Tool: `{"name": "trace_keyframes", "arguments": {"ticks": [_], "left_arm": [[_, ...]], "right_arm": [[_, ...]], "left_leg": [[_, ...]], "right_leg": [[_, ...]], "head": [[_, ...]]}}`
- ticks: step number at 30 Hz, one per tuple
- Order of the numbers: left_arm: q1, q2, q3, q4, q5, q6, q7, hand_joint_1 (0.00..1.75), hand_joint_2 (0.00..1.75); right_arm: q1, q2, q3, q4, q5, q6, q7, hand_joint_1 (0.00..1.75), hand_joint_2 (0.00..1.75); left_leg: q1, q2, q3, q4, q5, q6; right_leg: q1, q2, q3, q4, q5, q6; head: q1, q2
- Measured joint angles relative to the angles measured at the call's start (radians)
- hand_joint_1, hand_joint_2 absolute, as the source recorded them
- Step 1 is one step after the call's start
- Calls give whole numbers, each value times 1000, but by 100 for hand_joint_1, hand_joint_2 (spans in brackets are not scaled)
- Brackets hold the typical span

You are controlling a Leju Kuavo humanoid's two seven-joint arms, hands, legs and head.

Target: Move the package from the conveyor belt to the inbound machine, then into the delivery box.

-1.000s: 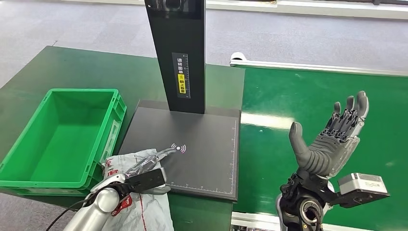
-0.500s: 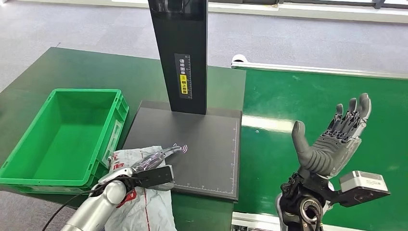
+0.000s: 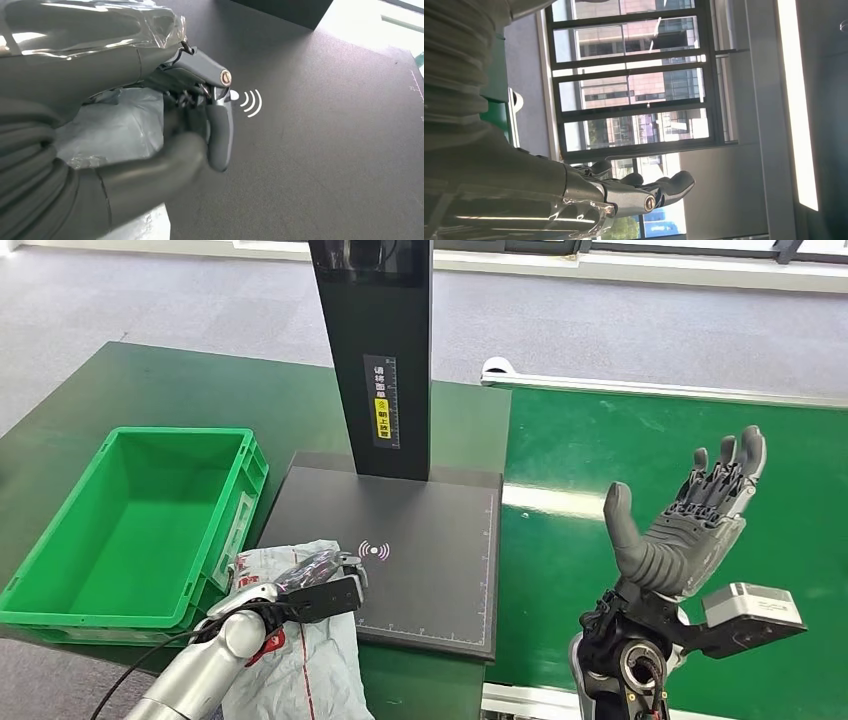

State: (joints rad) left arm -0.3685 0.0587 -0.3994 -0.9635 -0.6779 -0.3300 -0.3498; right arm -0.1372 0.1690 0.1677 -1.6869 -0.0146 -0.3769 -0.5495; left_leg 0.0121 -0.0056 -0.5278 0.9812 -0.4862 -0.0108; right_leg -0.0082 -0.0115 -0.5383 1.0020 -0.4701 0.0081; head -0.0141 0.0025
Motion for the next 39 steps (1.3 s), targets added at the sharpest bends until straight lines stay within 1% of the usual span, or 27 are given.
{"name": "trace_keyframes", "arguments": {"ticks": [22, 27, 30, 34, 39], "left_arm": [[1, -3, 5, 2, 9, 4, -19, 175, 175], [22, -7, 21, -16, 54, 34, -60, 175, 175], [70, -14, 49, -82, 112, 57, -86, 175, 175], [152, -31, 107, -243, 228, 100, -115, 175, 175], [221, -63, 192, -428, 395, 175, -162, 175, 175]], "right_arm": [[-4, -2, 4, 1, -5, -11, -1, 0, 175], [-2, -2, 4, 1, -5, -11, -7, 0, 175], [7, -4, 3, 1, -5, -11, -15, 0, 175], [18, -4, 2, 1, -6, -10, -21, 0, 175], [21, -3, 1, 6, -14, -5, -28, 0, 175]], "left_leg": [[0, 0, 1, 0, -4, 0], [0, 1, 2, 0, -4, 0], [0, 3, -2, 0, -4, 0], [0, 5, -12, 1, -3, 0], [0, 5, -18, 1, -3, 0]], "right_leg": [[0, 0, 1, 0, -3, 0], [0, 1, -1, 0, -3, 0], [0, 2, -6, 0, -2, 0], [0, 3, -16, 1, -2, 0], [0, 3, -22, 1, -2, 0]], "head": [[0, 0], [0, 0], [0, 0], [0, 0], [0, 0]]}}
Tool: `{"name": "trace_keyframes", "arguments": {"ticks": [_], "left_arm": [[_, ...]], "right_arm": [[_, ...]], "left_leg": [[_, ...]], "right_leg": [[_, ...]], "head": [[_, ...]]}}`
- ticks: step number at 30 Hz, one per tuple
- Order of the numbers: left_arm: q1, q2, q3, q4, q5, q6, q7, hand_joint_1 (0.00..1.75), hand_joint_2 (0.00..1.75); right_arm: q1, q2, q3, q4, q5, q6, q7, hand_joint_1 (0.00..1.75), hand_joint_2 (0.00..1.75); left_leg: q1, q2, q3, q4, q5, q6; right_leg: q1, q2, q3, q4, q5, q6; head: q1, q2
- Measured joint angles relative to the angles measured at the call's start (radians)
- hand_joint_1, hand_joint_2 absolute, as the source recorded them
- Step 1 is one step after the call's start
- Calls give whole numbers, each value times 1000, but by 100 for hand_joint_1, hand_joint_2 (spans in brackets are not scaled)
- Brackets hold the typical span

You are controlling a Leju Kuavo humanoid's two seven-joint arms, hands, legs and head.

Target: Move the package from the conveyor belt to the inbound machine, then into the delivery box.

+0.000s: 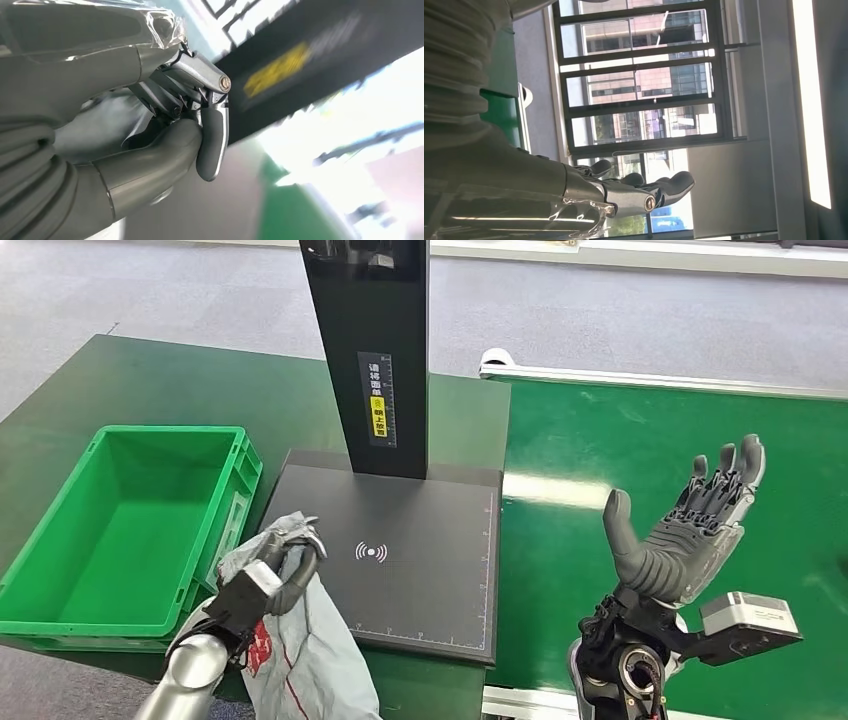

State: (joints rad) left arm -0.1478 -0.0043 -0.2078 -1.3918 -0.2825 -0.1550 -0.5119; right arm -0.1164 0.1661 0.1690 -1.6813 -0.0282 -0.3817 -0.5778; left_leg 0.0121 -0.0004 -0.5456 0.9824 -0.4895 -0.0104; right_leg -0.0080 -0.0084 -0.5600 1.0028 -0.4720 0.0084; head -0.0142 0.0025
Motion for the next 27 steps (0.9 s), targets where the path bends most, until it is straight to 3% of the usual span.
{"name": "trace_keyframes", "arguments": {"ticks": [7, 21, 27], "left_arm": [[50, -27, 75, -143, 173, 73, -50, 175, 175], [83, -80, 142, -251, 320, 179, -118, 175, 175], [72, -90, 176, -276, 343, 222, -103, 175, 175]], "right_arm": [[5, 7, -7, 1, 4, 20, 3, 0, 175], [21, 14, -18, 1, 17, 30, 3, 0, 175], [21, 14, -18, 1, 15, 16, 0, 0, 175]], "left_leg": [[0, 0, -2, 0, 0, 0], [0, 0, -2, 0, 0, 0], [0, 0, -2, 0, 0, 0]], "right_leg": [[0, 0, -2, 0, 0, 0], [0, 0, -2, 0, 0, 0], [0, 0, -2, 0, 0, 0]], "head": [[0, 0], [0, 0], [0, 0]]}}
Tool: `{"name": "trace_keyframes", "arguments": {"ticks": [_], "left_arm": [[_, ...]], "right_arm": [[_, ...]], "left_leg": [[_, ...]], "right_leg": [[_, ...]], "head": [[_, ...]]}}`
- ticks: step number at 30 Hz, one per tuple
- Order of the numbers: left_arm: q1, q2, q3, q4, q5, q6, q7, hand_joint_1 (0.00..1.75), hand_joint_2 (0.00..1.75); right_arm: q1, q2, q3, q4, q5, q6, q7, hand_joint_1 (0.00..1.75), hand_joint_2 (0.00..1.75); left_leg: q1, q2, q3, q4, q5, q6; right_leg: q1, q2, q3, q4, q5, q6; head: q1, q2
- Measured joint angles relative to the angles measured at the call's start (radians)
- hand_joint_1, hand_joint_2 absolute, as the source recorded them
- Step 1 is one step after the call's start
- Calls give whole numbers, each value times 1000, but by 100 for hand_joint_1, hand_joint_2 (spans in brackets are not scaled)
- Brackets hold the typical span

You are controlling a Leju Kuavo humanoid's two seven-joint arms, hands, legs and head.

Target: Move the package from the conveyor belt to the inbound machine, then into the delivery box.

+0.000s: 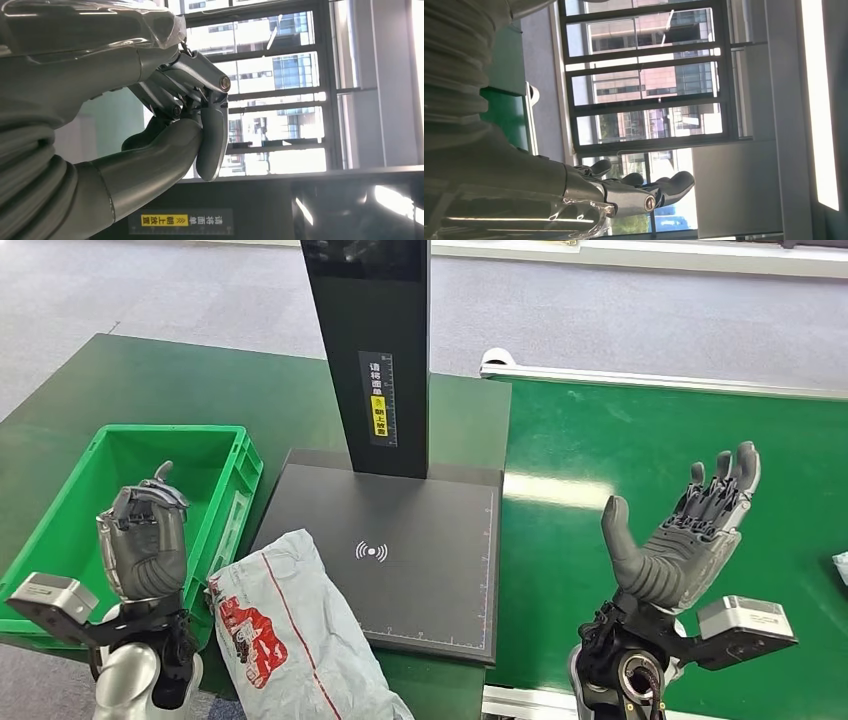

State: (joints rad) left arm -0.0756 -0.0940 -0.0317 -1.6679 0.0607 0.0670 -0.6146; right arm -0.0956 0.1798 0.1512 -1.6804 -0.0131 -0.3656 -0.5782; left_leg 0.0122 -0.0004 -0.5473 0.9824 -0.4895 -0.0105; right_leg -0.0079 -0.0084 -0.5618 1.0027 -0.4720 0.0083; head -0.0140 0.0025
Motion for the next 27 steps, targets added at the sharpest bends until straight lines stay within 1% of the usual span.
{"name": "trace_keyframes", "arguments": {"ticks": [1, 2, 4, 5, 6, 8, 12, 18, 27], "left_arm": [[-1, 0, 2, 0, 2, 3, 1, 175, 175], [-2, 0, 3, 0, 7, 7, 0, 161, 175], [-3, 0, 5, 0, 17, 9, -5, 111, 175], [-4, 0, 6, 0, 21, 8, -6, 68, 175], [-5, 0, 6, 0, 25, 7, -4, 38, 175], [-8, 0, 5, 0, 37, 2, 3, 0, 175], [-11, -1, 9, 0, 100, -17, 5, 0, 175], [-6, -15, 63, -27, 168, 55, -49, 0, 175], [12, -24, 119, -74, 196, 79, -69, 0, 175]], "right_arm": [[0, 0, 0, 0, -2, -1, 0, 0, 175], [0, 0, 1, 0, -3, 0, 0, 0, 175], [-1, 1, 2, 0, -2, 2, 4, 0, 175], [-1, 1, 2, 0, 2, 5, 10, 0, 175], [-2, 1, 2, 1, 6, 10, 18, 0, 175], [-3, 1, 2, 4, 14, 18, 32, 0, 175], [-3, 1, 2, 11, 23, 23, 38, 0, 175], [2, 1, 0, 13, 30, 23, 40, 0, 175], [13, 1, -3, 13, 32, 19, 43, 0, 175]], "left_leg": [[0, 0, 0, 0, 0, 0], [0, 0, 0, 0, 0, 0], [0, 0, 0, 0, 0, 0], [0, 0, 0, 0, 0, 0], [0, 0, 0, 0, 0, 0], [0, 0, 0, 0, 0, 0], [0, 0, 0, 0, 0, 0], [0, 0, 0, 0, 0, 0], [0, 0, 0, 0, 0, 0]], "right_leg": [[0, 0, 0, 0, 0, 0], [0, 0, 0, 0, 0, 0], [0, 1, 0, 0, 0, 0], [0, 1, 0, 0, 0, 0], [0, 1, 0, 0, 0, 0], [0, 1, 0, 0, 0, 0], [0, 1, 0, 0, 0, 0], [0, 1, 0, 0, 0, 0], [0, 1, 0, 0, 0, 0]], "head": [[0, 0], [0, 0], [0, 0], [0, 0], [0, 0], [0, 0], [0, 0], [0, 0], [0, 0]]}}
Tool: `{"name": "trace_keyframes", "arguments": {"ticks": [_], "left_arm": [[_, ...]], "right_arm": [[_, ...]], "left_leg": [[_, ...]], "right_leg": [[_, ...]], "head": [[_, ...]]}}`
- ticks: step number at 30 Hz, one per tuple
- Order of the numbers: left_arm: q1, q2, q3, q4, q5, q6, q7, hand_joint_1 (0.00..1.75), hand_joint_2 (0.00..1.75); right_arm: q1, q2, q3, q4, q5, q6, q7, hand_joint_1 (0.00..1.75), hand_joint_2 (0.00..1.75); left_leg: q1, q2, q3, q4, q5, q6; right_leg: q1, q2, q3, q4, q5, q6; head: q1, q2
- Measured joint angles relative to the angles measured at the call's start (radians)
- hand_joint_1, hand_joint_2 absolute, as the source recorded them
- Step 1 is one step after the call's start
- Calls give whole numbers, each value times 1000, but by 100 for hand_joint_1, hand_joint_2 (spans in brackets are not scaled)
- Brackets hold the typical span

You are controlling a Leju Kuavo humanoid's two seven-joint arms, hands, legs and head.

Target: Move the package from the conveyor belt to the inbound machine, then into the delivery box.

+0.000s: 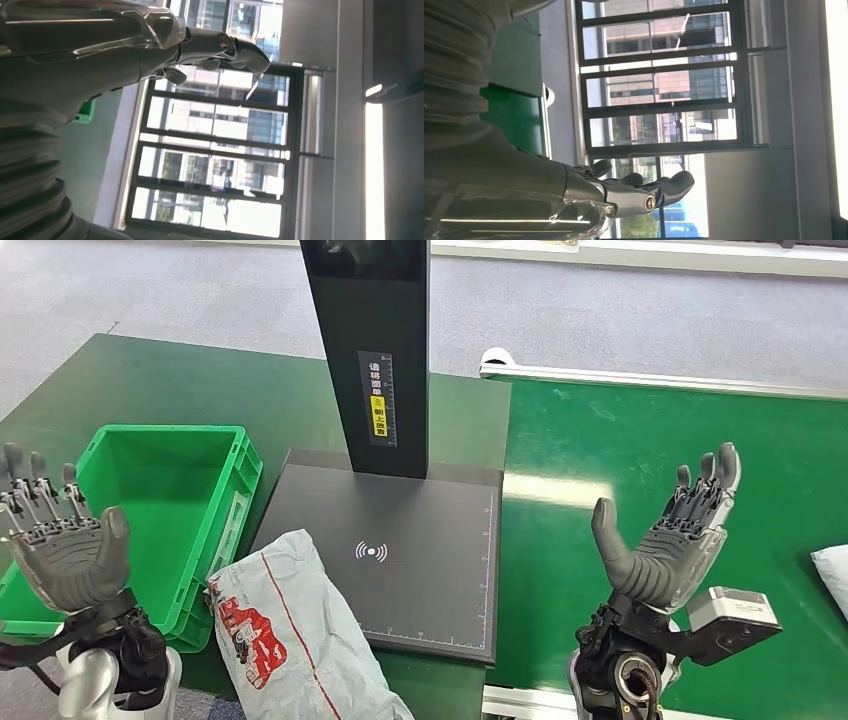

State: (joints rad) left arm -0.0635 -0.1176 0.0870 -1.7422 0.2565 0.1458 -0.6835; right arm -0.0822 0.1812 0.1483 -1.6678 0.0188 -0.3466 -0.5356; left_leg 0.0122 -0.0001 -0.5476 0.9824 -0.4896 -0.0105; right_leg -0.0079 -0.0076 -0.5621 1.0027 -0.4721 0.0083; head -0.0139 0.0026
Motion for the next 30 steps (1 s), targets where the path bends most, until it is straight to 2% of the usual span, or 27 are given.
{"name": "trace_keyframes", "arguments": {"ticks": [10, 12, 13, 16, 18, 20, 25, 30], "left_arm": [[24, -3, 27, -11, -4, -3, 21, 0, 175], [22, 2, 20, -4, -67, -25, 84, 0, 175], [18, 9, 9, 9, -129, -51, 142, 0, 175], [-7, 42, -48, 90, -378, -170, 336, 0, 175], [-25, 59, -83, 159, -507, -244, 402, 0, 175], [-38, 66, -107, 222, -578, -287, 421, 0, 175], [-54, 83, -133, 317, -641, -346, 419, 0, 175], [-65, 92, -146, 368, -657, -363, 414, 0, 175]], "right_arm": [[21, 0, -6, 0, 6, 0, 2, 0, 175], [25, 0, -8, 0, 10, 1, 8, 0, 175], [27, 0, -9, 0, 14, 2, 12, 0, 175], [31, -1, -15, 0, 29, 23, 24, 0, 175], [29, -2, -21, 0, 40, 40, 39, 0, 175], [28, -1, -26, 0, 50, 50, 51, 0, 175], [28, 0, -34, 1, 63, 55, 64, 0, 175], [28, 0, -37, 3, 65, 58, 64, 0, 175]], "left_leg": [[0, 0, 0, 0, 0, 0], [0, 0, 0, 0, 0, 0], [0, 0, 0, 0, 0, 0], [0, 0, 0, 0, 0, 0], [0, 2, 1, 0, 0, 0], [0, 3, 1, 0, 0, 0], [0, 3, 0, 0, 0, 0], [0, 3, -1, 0, 0, 0]], "right_leg": [[0, 0, 0, 0, 0, 0], [0, 0, -1, 0, 0, 0], [0, -1, -1, 0, 0, 0], [0, 0, 0, 0, 0, 0], [0, 2, -1, 0, 1, -1], [0, 3, -1, 0, 1, -1], [0, 3, -2, 0, 1, -1], [0, 3, -3, 0, 1, -1]], "head": [[0, 0], [0, 0], [0, 0], [0, 0], [0, 0], [0, 0], [0, 0], [0, 0]]}}
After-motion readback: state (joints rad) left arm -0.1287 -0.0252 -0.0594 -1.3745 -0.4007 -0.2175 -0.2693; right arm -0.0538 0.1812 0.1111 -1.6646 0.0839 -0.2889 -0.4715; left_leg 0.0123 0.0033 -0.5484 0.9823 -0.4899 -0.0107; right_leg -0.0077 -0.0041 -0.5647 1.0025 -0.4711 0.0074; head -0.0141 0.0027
